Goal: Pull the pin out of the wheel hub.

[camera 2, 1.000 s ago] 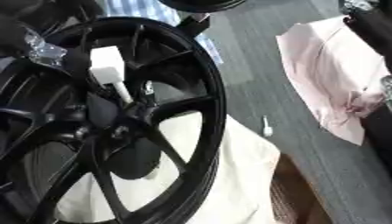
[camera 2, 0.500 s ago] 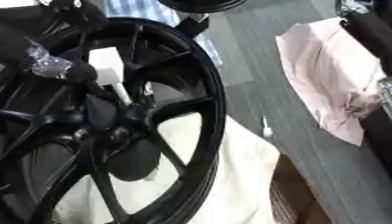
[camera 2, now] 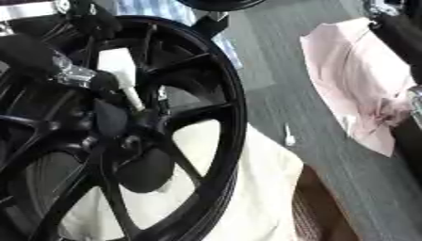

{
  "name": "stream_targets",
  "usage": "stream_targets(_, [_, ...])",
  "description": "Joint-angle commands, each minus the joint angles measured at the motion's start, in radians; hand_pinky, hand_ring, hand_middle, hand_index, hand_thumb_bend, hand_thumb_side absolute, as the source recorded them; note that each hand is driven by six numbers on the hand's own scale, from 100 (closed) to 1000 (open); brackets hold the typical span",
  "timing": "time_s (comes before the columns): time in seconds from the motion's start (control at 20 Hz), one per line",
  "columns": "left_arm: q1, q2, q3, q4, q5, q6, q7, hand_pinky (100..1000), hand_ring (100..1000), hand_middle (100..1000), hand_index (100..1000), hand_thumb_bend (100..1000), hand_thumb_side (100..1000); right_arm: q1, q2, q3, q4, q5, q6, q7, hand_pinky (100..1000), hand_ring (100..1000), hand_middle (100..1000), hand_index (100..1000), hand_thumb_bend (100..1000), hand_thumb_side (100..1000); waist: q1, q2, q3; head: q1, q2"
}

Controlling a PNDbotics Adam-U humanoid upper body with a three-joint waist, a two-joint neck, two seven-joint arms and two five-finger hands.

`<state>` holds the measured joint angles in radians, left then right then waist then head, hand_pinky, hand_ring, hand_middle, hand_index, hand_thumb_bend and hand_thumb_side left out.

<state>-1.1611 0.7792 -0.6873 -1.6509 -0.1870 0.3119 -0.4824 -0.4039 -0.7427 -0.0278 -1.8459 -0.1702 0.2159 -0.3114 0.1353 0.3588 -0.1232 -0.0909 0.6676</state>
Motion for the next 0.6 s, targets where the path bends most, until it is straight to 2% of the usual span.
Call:
stream_targets(0.05, [-0.016,0.004,0.008,0.016,-0.024,-0.013,0.011,842,796,769,878,676,655,-0.006,-0.015,-0.003,-0.005,-0.006,-0.002,0.005,796,800,636,764,100,524,-0.01,-0.014,0.0,0.009,0.002])
stream_targets(0.6, [-0.007,-0.007,0.015,0.063,-0.069,-0.057,-0.001,839,797,769,875,618,583,0.004,-0.007,-0.005,-0.002,-0.015,-0.004,0.003,797,800,643,763,100,542,-0.005,0.011,-0.009,0.032,-0.011])
